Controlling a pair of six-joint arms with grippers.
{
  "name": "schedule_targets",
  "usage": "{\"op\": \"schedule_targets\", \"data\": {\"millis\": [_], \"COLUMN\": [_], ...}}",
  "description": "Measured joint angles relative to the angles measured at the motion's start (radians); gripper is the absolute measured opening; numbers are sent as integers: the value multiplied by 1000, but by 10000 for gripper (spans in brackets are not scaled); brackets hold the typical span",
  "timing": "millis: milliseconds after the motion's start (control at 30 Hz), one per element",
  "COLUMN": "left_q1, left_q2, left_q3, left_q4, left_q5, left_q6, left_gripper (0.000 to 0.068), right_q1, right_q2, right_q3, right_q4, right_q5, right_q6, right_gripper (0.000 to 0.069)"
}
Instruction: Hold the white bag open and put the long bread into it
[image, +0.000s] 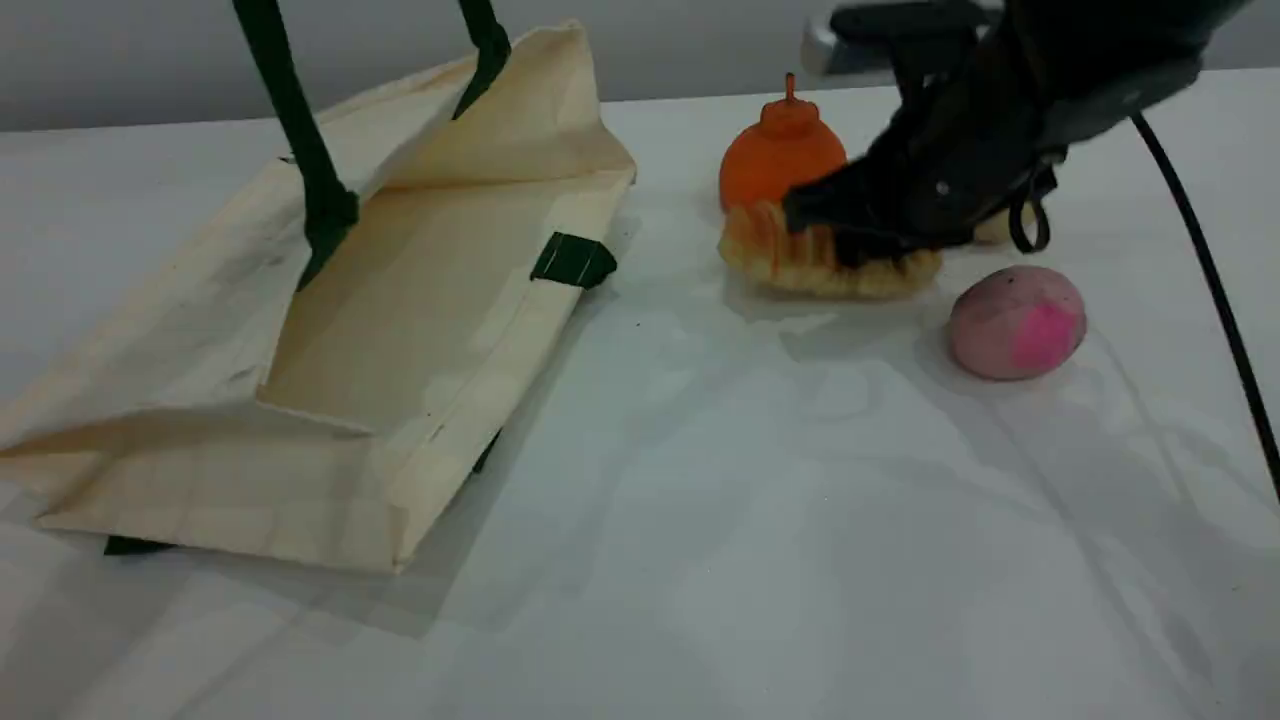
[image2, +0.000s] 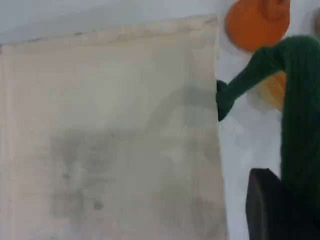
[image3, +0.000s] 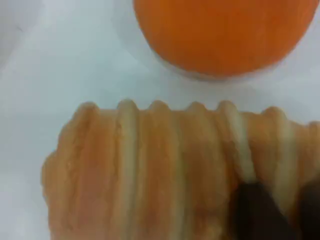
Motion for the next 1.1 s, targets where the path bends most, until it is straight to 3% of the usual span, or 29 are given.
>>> {"op": "schedule_targets", "data": {"millis": [167,333,800,967,1100], "left_q1": [0,0,0,0,0], "left_q2": [0,0,1,1,1], "left_q3": [0,0,-20,-20,-20], "left_q4": [3,-1,9,6,-22], "left_q5": [-13,-11,50,51,66], "left_q6": [4,8,22,22,23], "left_gripper": [76,76,76,76,76], "right_q1": [16,87,301,302,302], "right_q2": [-76,-141,-179,-218,-248], "right_q3": [66,117,122,122,117], "right_q4": [0,0,2,2,1], "right_q5": [31,38,12,18,92], "right_q6": [0,0,-1,-1,0], "right_gripper": [93,88,74,71,64]}}
